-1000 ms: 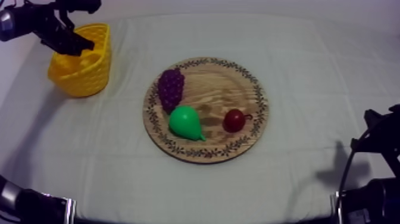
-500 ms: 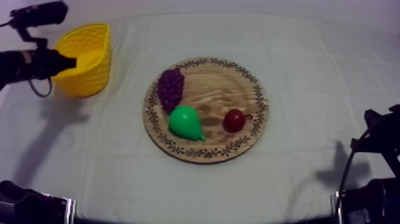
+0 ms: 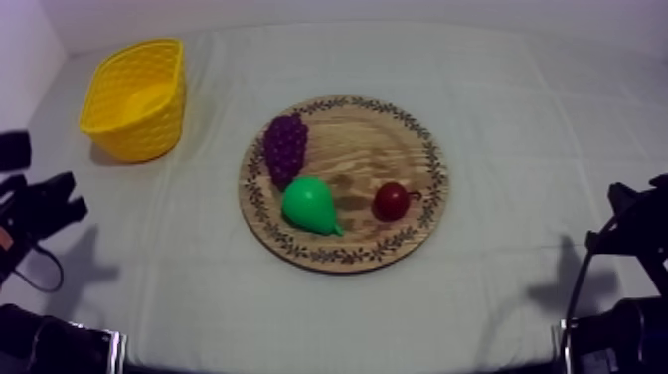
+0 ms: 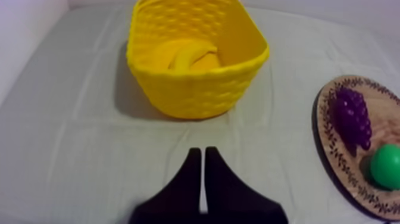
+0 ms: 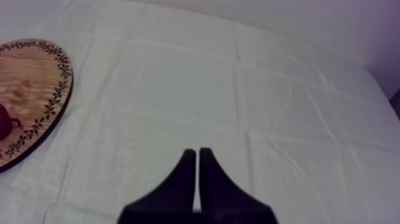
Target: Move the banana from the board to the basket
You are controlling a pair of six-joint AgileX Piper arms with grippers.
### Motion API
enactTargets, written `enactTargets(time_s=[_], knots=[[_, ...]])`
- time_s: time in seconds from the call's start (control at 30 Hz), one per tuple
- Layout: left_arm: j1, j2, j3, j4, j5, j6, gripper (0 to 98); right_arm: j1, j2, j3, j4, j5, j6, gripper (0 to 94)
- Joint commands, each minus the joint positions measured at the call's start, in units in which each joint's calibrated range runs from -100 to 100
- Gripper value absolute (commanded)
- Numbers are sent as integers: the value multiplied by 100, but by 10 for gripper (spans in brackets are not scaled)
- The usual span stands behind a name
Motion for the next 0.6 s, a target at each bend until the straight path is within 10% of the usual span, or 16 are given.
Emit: enactTargets(time_s=[0.0, 0.37, 0.57], knots=[[4, -1460, 338, 108, 366, -201, 1, 0, -2, -3, 1, 0, 1, 3], [106, -2593, 696, 866, 1078, -1163, 1, 0, -2, -3, 1, 0, 2, 3], [177, -2625, 693, 935, 1171, -830, 1, 0, -2, -3, 1, 0, 4, 3]])
